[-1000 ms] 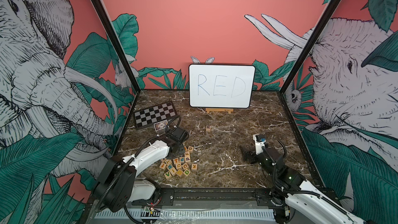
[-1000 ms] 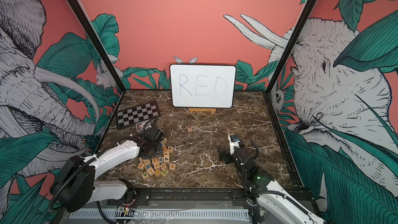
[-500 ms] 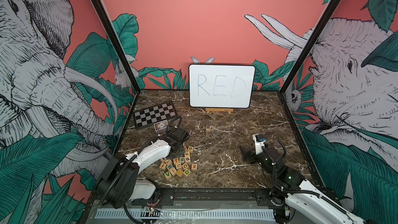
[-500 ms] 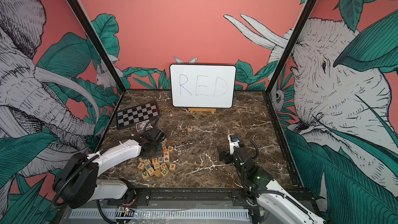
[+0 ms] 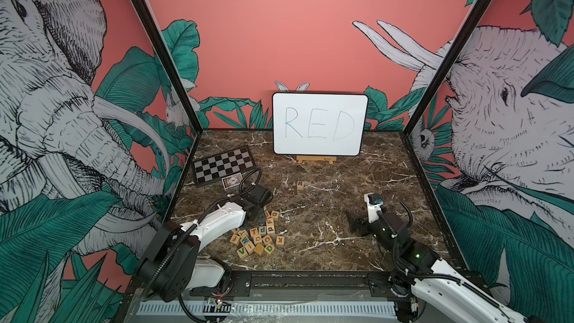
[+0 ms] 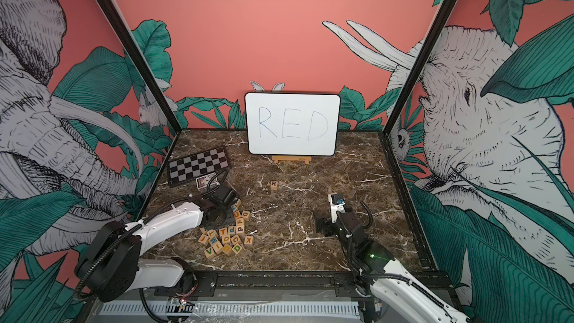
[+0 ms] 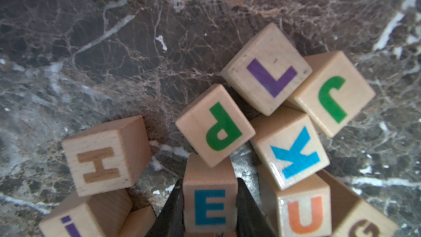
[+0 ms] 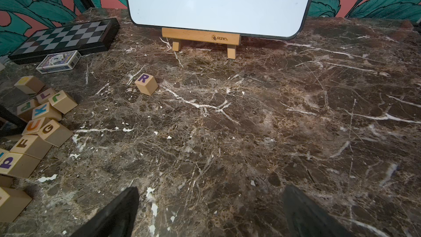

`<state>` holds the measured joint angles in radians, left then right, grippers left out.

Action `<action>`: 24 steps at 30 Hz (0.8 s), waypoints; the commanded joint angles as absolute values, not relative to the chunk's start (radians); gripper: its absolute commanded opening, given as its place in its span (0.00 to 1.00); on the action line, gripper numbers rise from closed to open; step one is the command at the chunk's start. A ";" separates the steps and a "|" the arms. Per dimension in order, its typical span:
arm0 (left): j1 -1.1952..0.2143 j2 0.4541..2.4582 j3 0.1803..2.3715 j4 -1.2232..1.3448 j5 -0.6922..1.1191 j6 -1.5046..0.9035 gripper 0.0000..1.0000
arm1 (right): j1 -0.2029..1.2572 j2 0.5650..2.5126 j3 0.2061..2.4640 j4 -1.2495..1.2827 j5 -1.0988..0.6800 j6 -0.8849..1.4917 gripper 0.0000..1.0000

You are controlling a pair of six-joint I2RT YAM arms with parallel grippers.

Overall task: Assemble the uppercase word "red" with letter blocks
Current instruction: Pick up the letter block from the center of the board.

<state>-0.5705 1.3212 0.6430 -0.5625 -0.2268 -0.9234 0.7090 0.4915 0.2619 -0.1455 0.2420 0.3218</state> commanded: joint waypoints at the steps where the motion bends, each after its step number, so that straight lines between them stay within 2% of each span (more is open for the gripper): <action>1: -0.566 1.296 0.610 -0.564 -0.239 -0.933 0.32 | 0.713 0.494 0.258 -0.107 0.238 0.324 0.98; 3: -0.566 1.288 0.612 -0.565 -0.251 -0.916 0.35 | 0.713 0.491 0.259 -0.110 0.236 0.326 0.98; 6: -0.566 1.288 0.636 -0.591 -0.280 -0.890 0.48 | 0.713 0.484 0.257 -0.112 0.235 0.325 0.98; 12: -0.566 1.310 0.658 -0.581 -0.302 -0.849 0.51 | 0.713 0.466 0.252 -0.114 0.232 0.327 0.98; 17: -0.564 1.374 0.682 -0.551 -0.274 -0.811 0.45 | 0.713 0.468 0.252 -0.112 0.227 0.326 0.98; 24: -0.565 1.401 0.697 -0.562 -0.248 -0.767 0.28 | 0.712 0.460 0.252 -0.115 0.227 0.325 0.97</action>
